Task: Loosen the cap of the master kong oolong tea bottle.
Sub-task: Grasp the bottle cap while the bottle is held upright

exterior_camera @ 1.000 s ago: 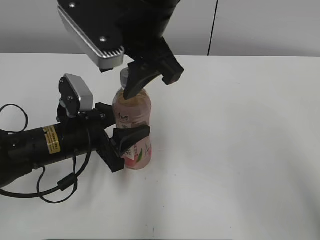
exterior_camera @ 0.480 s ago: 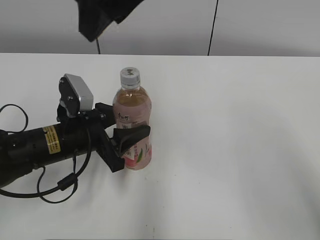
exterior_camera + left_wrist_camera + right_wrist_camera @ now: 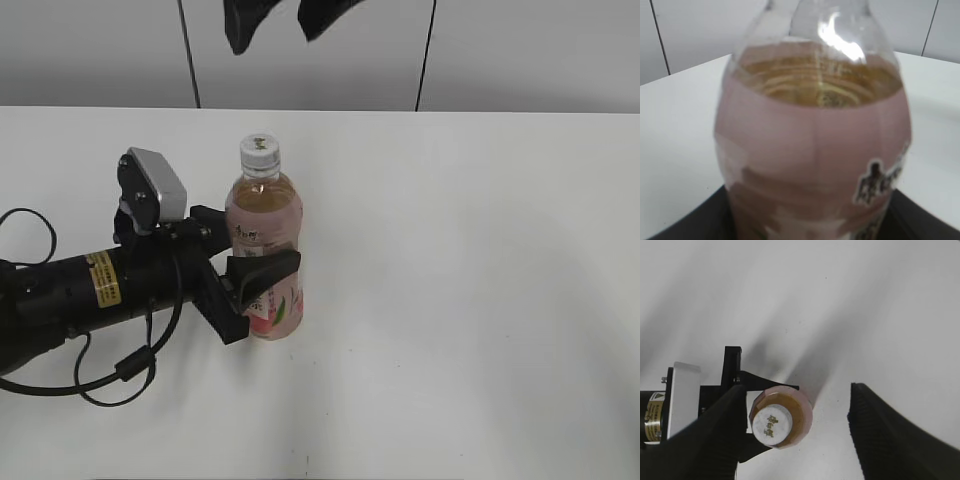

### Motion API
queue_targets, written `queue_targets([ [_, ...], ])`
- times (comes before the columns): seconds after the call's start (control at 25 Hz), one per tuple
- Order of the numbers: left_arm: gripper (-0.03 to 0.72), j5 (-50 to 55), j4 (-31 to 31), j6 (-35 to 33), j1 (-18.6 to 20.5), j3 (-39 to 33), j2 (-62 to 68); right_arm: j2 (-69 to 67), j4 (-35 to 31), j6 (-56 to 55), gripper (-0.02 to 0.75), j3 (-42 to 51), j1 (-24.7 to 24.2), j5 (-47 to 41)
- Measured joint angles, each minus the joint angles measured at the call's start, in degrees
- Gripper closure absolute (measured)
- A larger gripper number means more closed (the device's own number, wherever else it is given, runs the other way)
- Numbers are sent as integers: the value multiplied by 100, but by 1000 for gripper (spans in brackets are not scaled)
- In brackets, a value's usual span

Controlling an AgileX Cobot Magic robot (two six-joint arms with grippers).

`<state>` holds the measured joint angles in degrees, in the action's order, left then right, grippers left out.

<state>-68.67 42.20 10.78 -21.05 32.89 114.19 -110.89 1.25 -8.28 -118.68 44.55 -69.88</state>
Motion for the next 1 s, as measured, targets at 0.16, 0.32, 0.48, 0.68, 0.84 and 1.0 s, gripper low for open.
queue_targets([
  [0.16,303,0,0,11,0,0,0,0,-172,-37,256,400,0,0],
  [0.32,303,0,0,11,0,0,0,-35,-235,-50,256,533,0,-20],
  [0.48,303,0,-11,11,0,0,0,-186,-432,-50,256,533,0,-20],
  [0.68,303,0,-31,11,0,0,0,-338,-589,-50,256,537,0,-20],
  [0.84,303,0,-48,17,0,0,0,-345,-602,-56,256,537,0,-20],
  [1.0,303,0,-86,17,0,0,0,-352,-649,-56,256,537,0,-20],
])
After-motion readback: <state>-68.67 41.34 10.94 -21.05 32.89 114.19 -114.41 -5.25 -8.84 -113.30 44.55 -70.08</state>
